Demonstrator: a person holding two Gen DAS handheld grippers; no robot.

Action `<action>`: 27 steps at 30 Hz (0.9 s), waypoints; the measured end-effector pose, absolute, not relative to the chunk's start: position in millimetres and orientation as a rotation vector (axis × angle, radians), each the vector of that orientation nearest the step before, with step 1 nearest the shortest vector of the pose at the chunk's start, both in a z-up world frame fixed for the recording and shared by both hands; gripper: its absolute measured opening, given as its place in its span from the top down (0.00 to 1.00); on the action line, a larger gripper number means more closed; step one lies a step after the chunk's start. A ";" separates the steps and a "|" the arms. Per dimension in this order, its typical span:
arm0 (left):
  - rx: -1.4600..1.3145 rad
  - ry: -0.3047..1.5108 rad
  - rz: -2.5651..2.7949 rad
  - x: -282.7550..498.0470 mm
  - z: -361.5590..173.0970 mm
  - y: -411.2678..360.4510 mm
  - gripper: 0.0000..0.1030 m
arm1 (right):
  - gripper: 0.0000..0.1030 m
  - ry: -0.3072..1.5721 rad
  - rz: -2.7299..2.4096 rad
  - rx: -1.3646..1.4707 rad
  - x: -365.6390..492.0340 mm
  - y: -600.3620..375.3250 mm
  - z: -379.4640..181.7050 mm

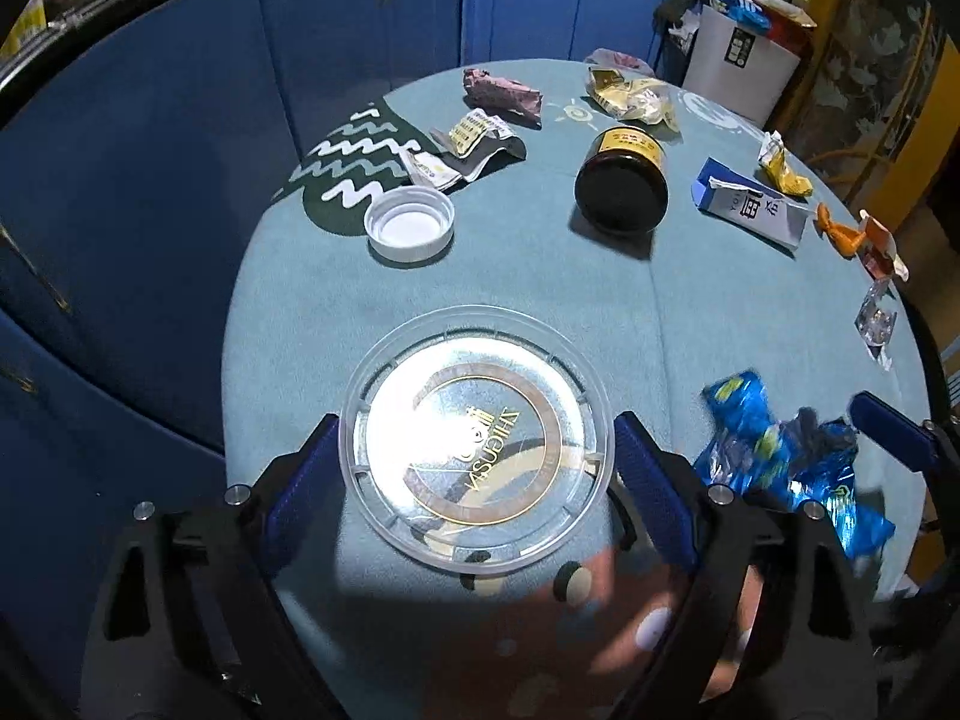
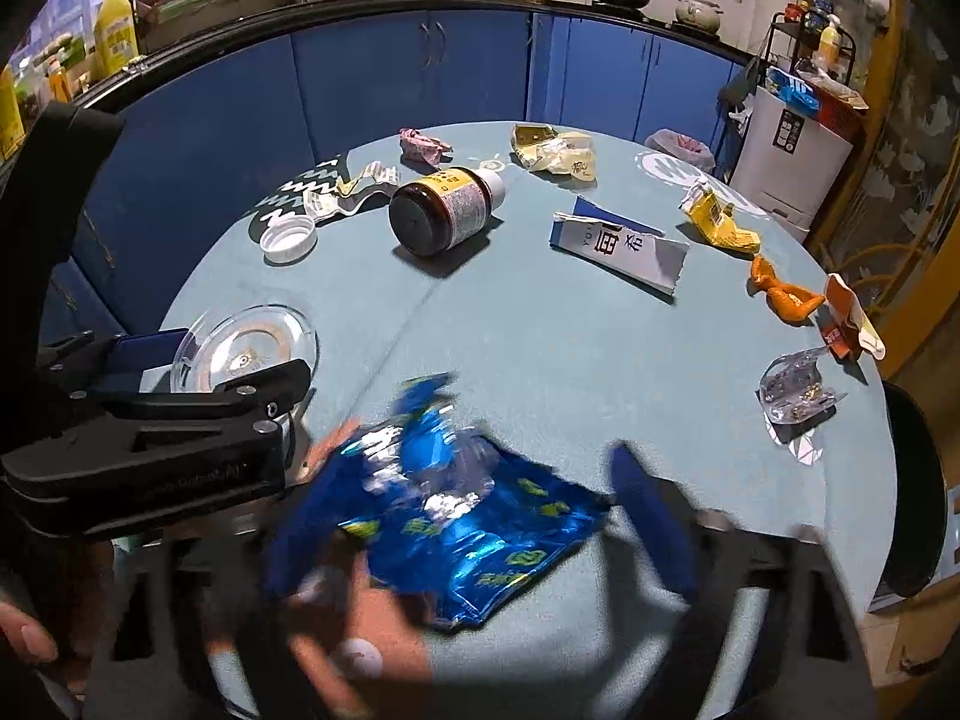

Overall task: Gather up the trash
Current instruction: 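Grasp the blue candy wrapper with the right tool while the left tool grasps the clear plastic lid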

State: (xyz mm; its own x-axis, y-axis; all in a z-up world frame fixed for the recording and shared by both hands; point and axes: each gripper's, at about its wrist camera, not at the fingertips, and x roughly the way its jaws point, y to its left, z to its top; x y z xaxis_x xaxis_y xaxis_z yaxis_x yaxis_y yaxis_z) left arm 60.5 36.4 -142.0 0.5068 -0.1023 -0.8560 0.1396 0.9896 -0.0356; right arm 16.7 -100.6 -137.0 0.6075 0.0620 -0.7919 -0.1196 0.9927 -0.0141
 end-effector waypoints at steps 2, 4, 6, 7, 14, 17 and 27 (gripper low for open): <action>0.035 1.021 -0.149 59.7 -139.5 35.7 0.16 | 0.49 0.895 0.098 -0.070 14.7 -102.7 -133.3; 0.038 1.004 -0.148 58.1 -135.5 34.3 0.17 | 0.63 0.883 0.088 -0.073 13.5 -105.4 -130.1; 0.045 0.982 -0.146 56.5 -130.6 31.7 0.17 | 0.69 0.884 0.087 -0.058 13.6 -110.2 -129.2; 0.049 0.976 -0.145 55.8 -129.1 31.0 0.17 | 0.72 0.884 0.087 -0.053 13.9 -112.0 -129.1; 0.025 0.971 -0.116 58.7 -125.1 35.3 0.17 | 0.89 0.854 0.089 -0.012 8.4 -125.1 -121.6; 0.021 0.962 -0.108 58.9 -121.9 35.0 0.17 | 0.91 0.844 0.096 -0.010 6.9 -126.7 -118.6; 0.031 0.906 -0.120 59.4 -104.2 23.6 0.17 | 0.95 0.790 0.105 0.000 0.9 -140.2 -99.5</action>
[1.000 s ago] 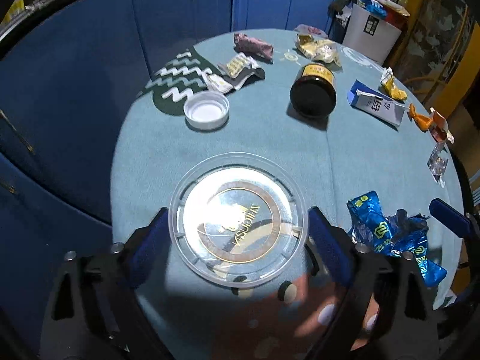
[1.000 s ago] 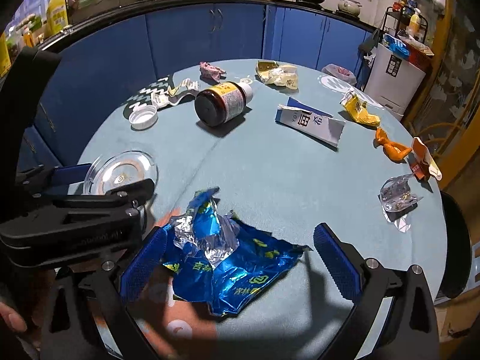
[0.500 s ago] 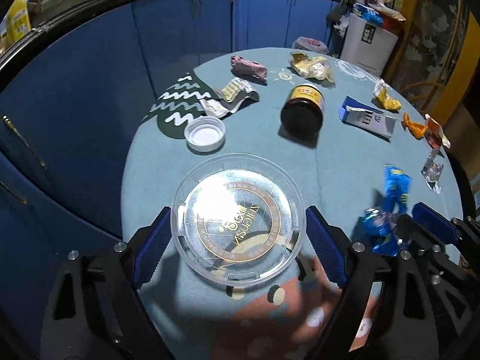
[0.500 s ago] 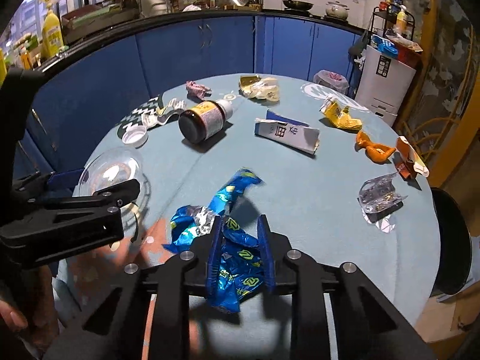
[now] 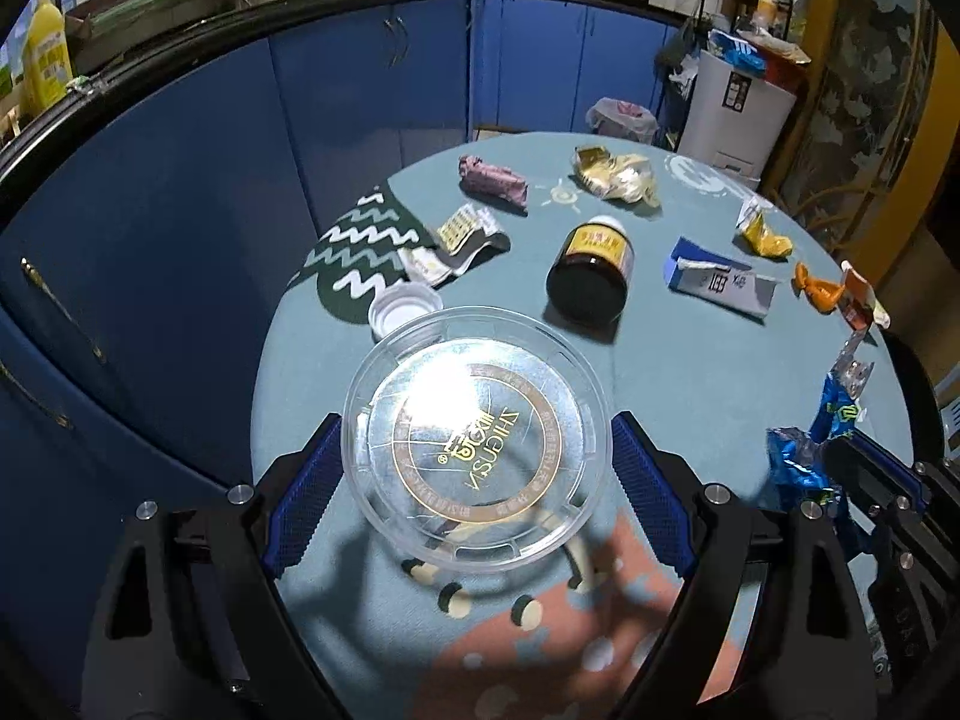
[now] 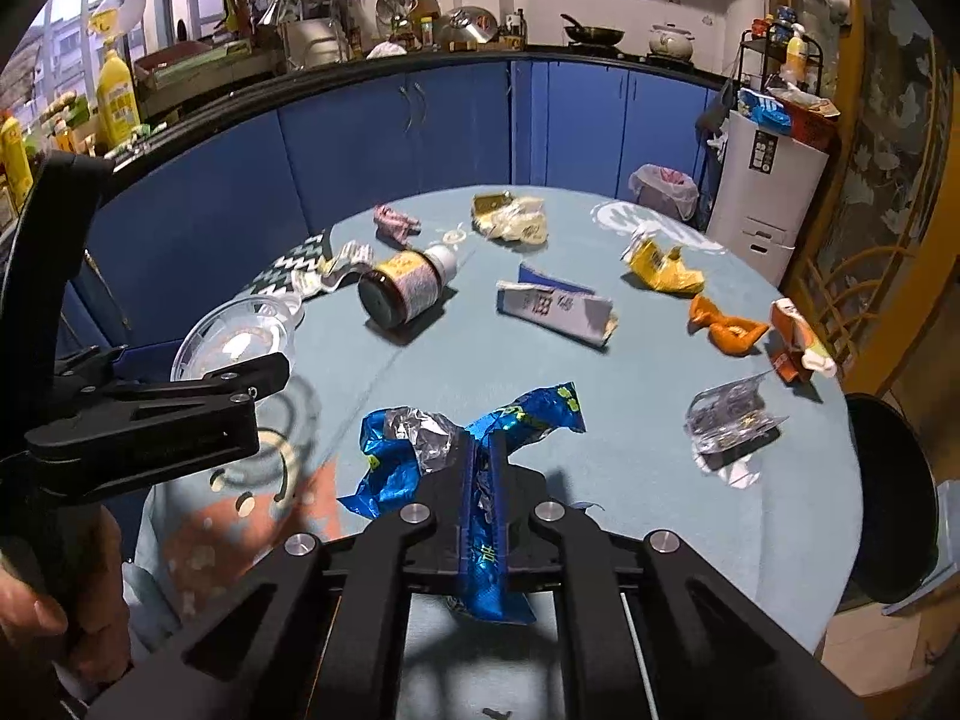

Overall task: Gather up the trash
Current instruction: 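Grasp the blue candy wrapper with the right tool while the left tool grasps the clear plastic lid, then carry the wrapper with the right tool while the left tool carries the lid to the bin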

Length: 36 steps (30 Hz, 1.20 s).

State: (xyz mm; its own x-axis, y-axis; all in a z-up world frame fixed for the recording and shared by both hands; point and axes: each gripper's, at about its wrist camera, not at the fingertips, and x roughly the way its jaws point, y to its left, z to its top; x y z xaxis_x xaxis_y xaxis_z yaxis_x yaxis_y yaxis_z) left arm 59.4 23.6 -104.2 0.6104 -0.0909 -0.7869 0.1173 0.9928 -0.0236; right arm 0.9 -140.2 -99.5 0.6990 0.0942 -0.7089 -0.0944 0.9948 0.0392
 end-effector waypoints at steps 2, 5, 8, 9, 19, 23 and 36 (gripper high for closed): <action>0.033 0.899 -0.122 61.5 -101.7 20.5 0.17 | 0.95 0.781 0.101 0.010 0.1 -146.2 -95.1; 0.039 0.886 -0.128 63.2 -97.6 15.1 0.17 | 0.95 0.766 0.082 0.024 -1.3 -157.0 -88.1; 0.047 0.872 -0.143 66.6 -92.4 5.3 0.17 | 0.95 0.763 0.061 0.043 0.6 -169.5 -84.4; 0.050 0.867 -0.148 67.8 -91.0 2.2 0.17 | 0.95 0.760 0.052 0.048 1.5 -173.7 -83.2; 0.108 0.813 -0.245 84.9 -72.4 -65.8 0.17 | 0.95 0.736 -0.039 0.098 7.0 -223.3 -77.1; 0.138 0.793 -0.294 92.0 -65.8 -104.5 0.16 | 0.95 0.721 -0.081 0.116 9.6 -250.9 -73.5; 0.208 0.748 -0.443 108.3 -49.4 -239.6 0.16 | 0.95 0.681 -0.232 0.167 8.0 -355.8 -64.0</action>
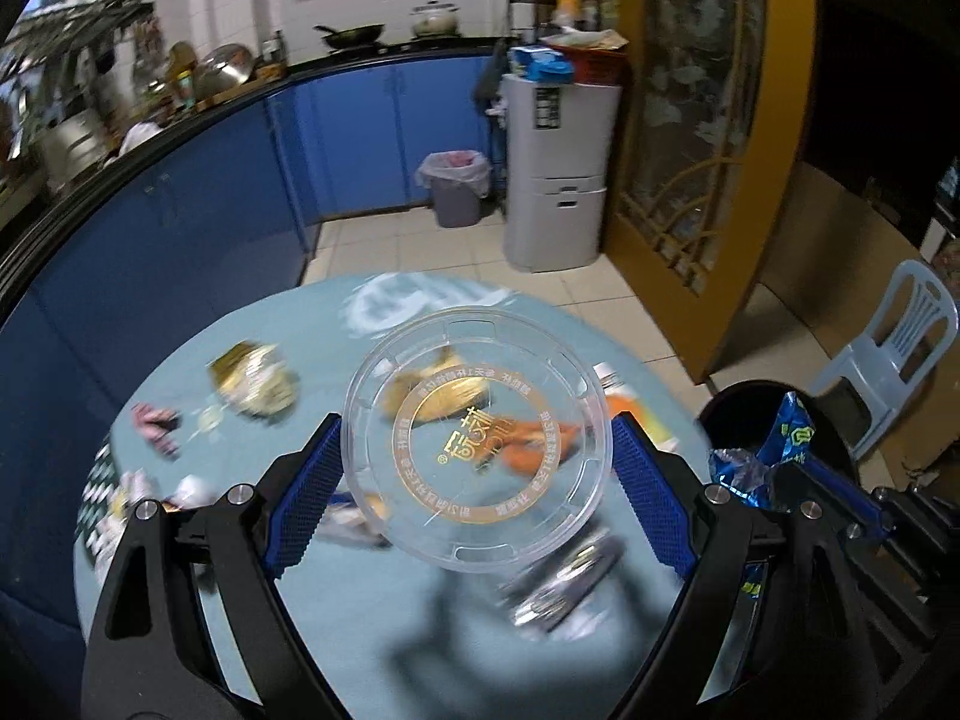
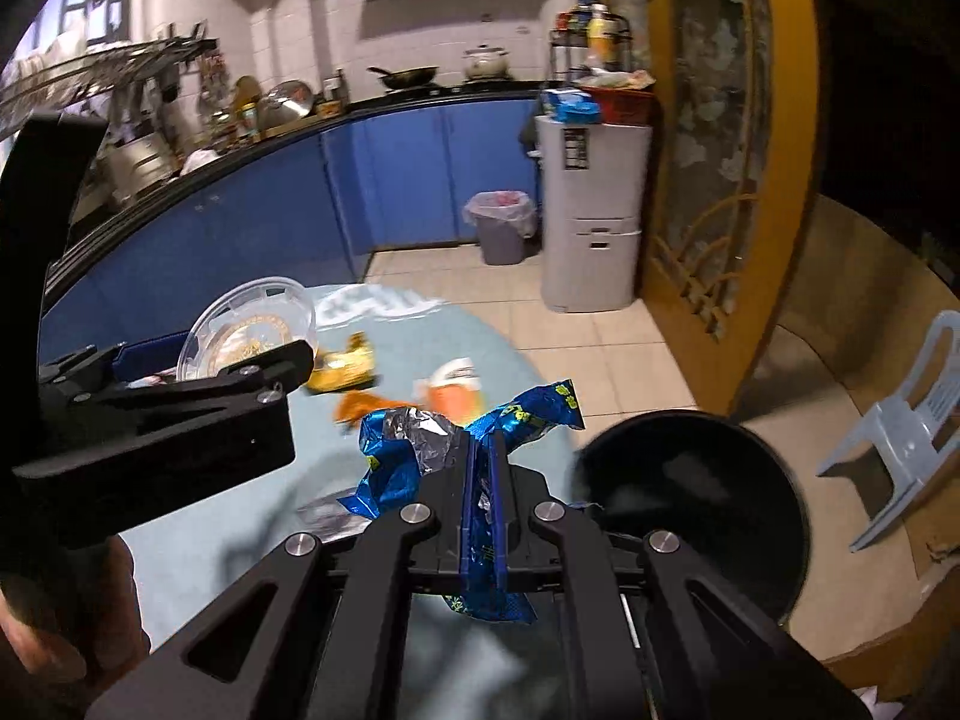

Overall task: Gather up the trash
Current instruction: 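Carry the wrapper with the right tool while the left tool carries the lid to the bin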

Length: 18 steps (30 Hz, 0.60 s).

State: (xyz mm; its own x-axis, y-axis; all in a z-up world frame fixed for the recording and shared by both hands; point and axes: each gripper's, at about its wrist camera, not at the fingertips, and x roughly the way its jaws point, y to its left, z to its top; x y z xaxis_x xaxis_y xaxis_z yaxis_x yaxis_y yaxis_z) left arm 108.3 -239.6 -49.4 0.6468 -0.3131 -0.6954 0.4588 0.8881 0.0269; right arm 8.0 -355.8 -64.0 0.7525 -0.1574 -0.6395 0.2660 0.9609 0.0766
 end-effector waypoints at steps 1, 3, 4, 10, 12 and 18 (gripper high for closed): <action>0.213 0.749 -0.454 109.8 -49.7 -251.2 0.16 | 0.95 0.682 -0.246 0.170 6.7 -364.6 -64.8; 0.224 0.747 -0.471 112.0 -50.3 -273.1 0.16 | 0.95 0.687 -0.267 0.176 5.2 -378.3 -66.9; 0.230 0.746 -0.477 112.5 -50.4 -282.5 0.16 | 0.95 0.688 -0.282 0.181 4.0 -388.1 -68.4; 0.264 0.756 -0.527 110.5 -54.6 -335.5 0.16 | 0.95 0.693 -0.341 0.213 -2.2 -426.8 -76.3; 0.268 0.763 -0.547 107.8 -56.2 -348.5 0.16 | 0.95 0.695 -0.360 0.223 -4.8 -438.7 -80.1; 0.293 0.763 -0.608 101.7 -58.9 -395.5 0.16 | 0.95 0.702 -0.405 0.259 -13.7 -468.7 -91.5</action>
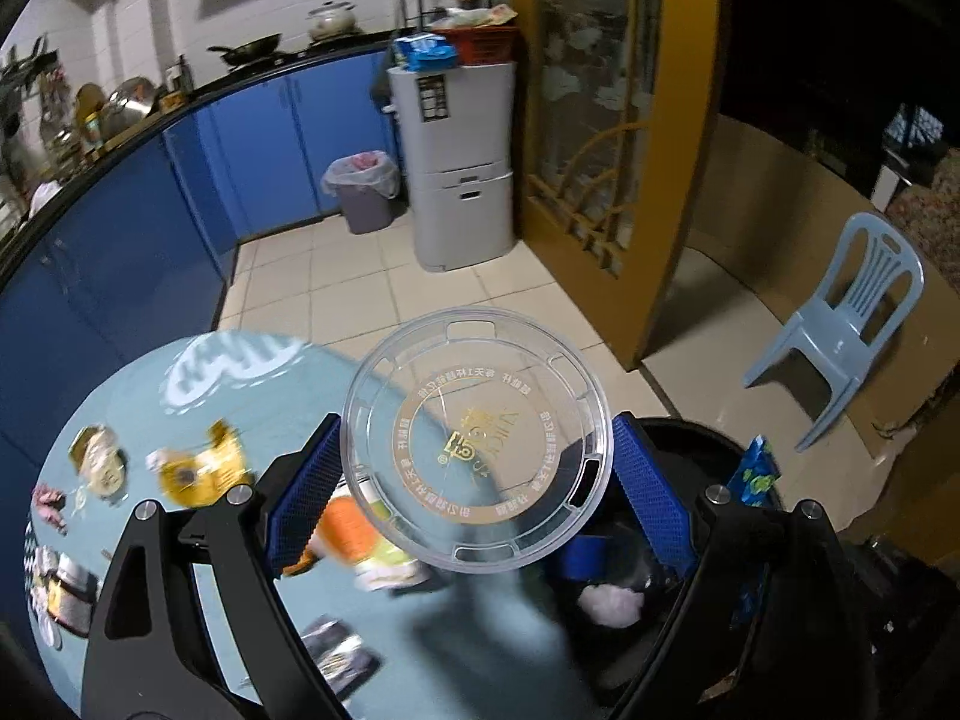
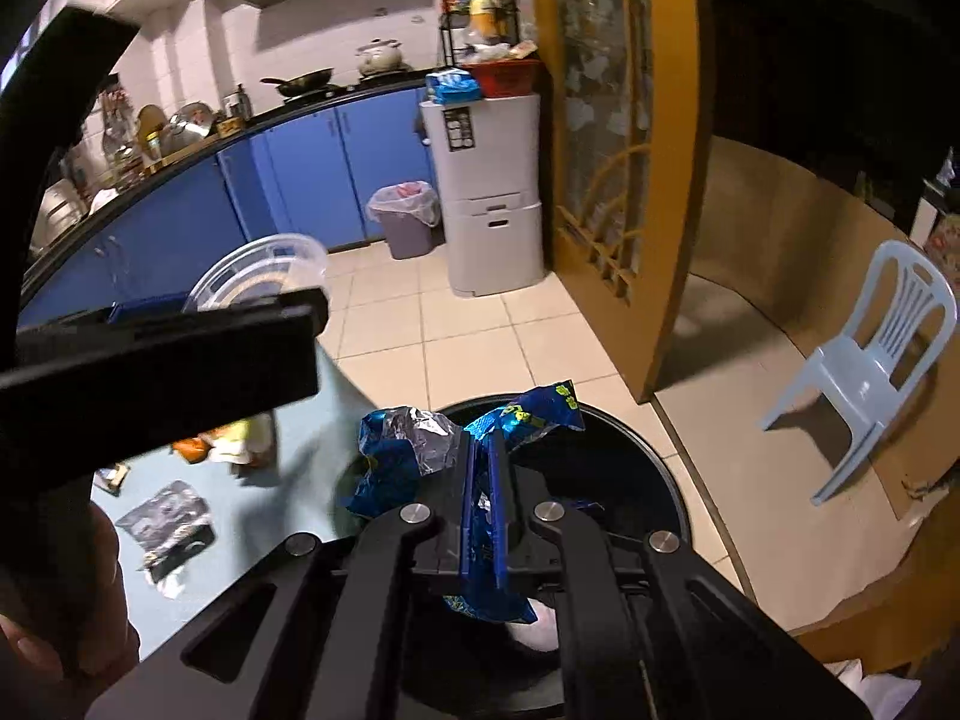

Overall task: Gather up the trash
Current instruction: 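Carry the wrapper with the right tool while the left tool carries the lid to the bin, then open the right tool to drop the wrapper while the left tool drops the lid into the bin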

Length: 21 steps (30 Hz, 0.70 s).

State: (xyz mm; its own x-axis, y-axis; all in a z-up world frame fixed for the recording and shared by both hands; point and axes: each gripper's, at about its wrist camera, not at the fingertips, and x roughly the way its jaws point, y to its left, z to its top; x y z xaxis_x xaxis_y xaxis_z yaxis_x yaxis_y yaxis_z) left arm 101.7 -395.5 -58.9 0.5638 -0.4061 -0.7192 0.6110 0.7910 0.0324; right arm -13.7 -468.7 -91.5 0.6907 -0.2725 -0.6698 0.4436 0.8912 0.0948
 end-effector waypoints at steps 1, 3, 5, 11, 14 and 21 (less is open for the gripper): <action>0.298 0.762 -0.618 100.3 -58.7 -402.4 0.16 | 0.95 0.703 -0.410 0.263 -15.2 -471.6 -93.1; 0.307 0.760 -0.636 95.5 -58.9 -415.1 0.16 | 0.95 0.704 -0.421 0.273 -18.4 -478.6 -96.3; 0.314 0.760 -0.646 93.8 -59.0 -426.2 0.15 | 0.95 0.705 -0.430 0.283 -22.1 -483.0 -98.9; 0.318 0.781 -0.691 85.9 -62.0 -450.1 0.14 | 0.95 0.704 -0.448 0.301 -32.2 -494.7 -103.3; 0.328 0.792 -0.712 79.8 -64.5 -458.6 0.14 | 0.95 0.701 -0.456 0.310 -37.3 -499.6 -104.4; 0.306 0.836 -0.744 76.1 -68.7 -466.1 0.03 | 0.95 0.702 -0.460 0.329 -43.1 -506.3 -107.6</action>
State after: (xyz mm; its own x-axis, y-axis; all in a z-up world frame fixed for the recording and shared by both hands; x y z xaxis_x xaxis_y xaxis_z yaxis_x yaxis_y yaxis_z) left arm 76.1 -466.1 -68.7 0.4408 -0.4734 -0.7626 0.7022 0.7111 -0.0356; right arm -43.1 -506.3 -107.6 0.6709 -0.2921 -0.6816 0.5080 0.8506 0.1355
